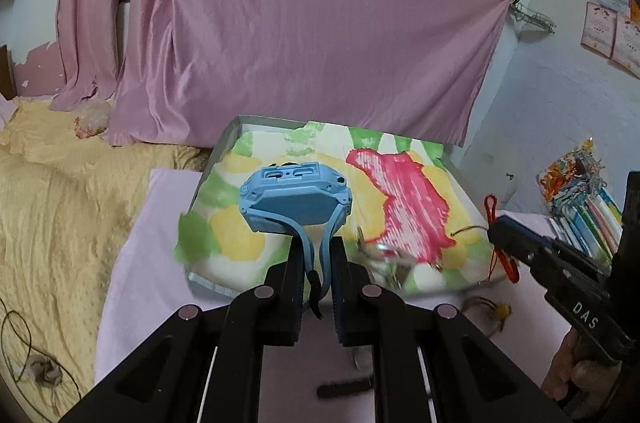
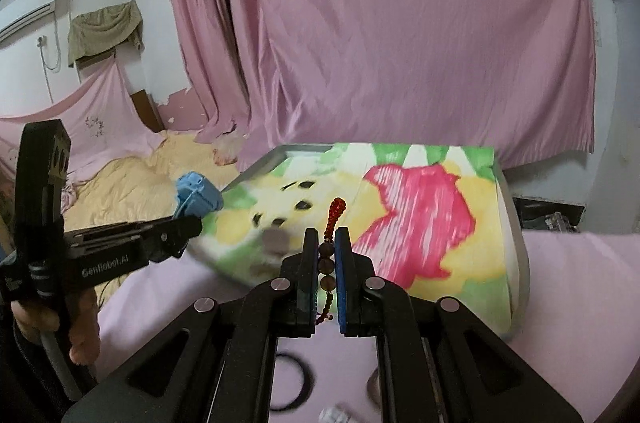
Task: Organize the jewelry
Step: 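Carry the watch and bracelet into the grey tray and open both grippers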
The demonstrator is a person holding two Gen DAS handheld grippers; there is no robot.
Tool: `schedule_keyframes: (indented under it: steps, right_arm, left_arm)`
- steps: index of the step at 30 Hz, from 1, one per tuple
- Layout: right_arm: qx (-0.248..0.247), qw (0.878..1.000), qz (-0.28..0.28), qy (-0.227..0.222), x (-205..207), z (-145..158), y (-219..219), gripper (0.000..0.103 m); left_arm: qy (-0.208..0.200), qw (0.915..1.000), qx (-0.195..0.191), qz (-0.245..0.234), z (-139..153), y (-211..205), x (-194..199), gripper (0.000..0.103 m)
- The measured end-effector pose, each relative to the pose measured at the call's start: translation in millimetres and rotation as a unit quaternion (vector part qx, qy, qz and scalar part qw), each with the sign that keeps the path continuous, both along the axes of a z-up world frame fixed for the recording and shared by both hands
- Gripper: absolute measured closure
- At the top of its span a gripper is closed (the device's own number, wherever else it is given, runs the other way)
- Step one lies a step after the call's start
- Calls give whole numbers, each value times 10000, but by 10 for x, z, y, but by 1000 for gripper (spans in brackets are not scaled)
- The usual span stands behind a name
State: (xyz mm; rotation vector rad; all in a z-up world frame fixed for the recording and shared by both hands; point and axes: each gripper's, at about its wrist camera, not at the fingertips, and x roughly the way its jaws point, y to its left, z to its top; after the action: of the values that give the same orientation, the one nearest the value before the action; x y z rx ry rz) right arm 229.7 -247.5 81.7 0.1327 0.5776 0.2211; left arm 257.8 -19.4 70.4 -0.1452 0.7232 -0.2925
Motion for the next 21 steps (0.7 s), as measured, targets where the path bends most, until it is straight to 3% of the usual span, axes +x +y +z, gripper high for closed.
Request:
schedule_keyframes:
  steps: [7,14,21]
  right_arm:
    - [135,9991,-120,374,400,-215,-58,96]
    - [200,9959,-157,868,571,-536,-90,96]
    - [161,9934,-124,1130,639,-662,-63,96]
  left_arm:
    - [427,9990,102,-5,-206,-74,351,92]
    - [556,9981,232,-113,-338,-154,408,90]
    - [745,9967,308,-107,-439,-165,483,88]
